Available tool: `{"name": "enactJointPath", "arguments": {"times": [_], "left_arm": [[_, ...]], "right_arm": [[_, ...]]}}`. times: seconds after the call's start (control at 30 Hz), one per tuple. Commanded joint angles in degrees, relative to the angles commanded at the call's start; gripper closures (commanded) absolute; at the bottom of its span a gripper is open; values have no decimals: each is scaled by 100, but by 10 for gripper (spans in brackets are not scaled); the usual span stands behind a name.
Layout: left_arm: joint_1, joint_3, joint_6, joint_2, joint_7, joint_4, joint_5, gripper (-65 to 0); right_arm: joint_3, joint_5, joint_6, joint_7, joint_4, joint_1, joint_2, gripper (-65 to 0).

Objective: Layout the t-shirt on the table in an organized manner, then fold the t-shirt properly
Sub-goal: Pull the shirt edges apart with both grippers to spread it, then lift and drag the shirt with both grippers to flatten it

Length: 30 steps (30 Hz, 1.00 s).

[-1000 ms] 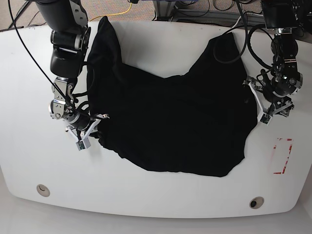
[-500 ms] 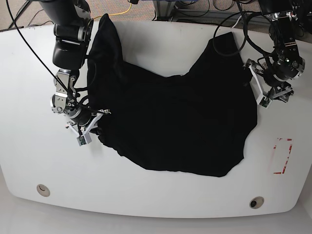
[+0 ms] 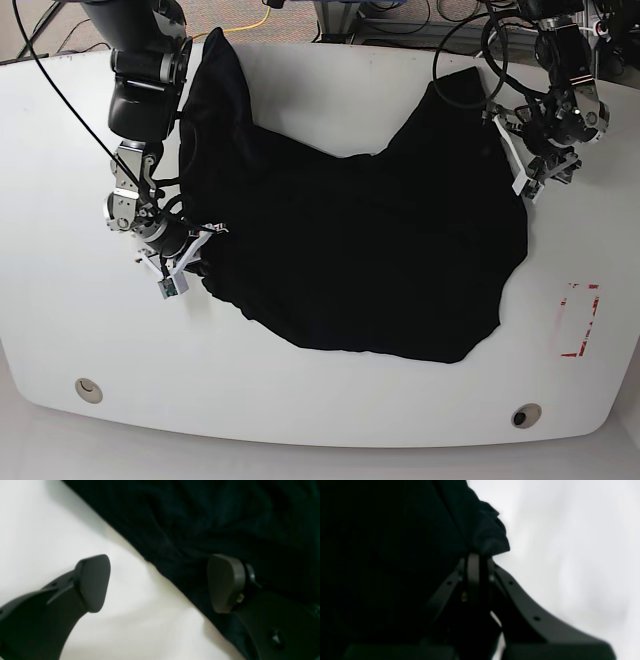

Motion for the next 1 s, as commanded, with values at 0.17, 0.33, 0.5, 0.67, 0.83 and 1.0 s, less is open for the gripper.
{"name": "enactJointPath", "arguments": {"times": [0.17, 0.33, 0.5, 0.67, 0.83, 1.0], "left_arm": [[-62, 123, 0, 18, -9, -246, 0, -492], [-281, 132, 0, 18, -9, -563, 0, -215], [-413, 132, 26, -18, -9, -941, 26, 0], [-589, 132, 26, -229, -9, -1284, 26, -15], [-967, 132, 26, -510, -9, -1741, 35, -15], [-1486, 132, 9, -791, -9, -2233, 35, -15]], "right_arm": [[0, 0, 0, 0, 9, 0, 0, -5], [9, 0, 0, 0, 35, -114, 0, -5], [18, 9, 0, -70, 440, -316, -9, -5], [62, 9, 0, -774, 1301, -651, -176, -5], [141, 9, 0, -1495, 2470, -1275, -413, -5], [141, 0, 0, -2092, 3481, -2031, -730, -5]]}}
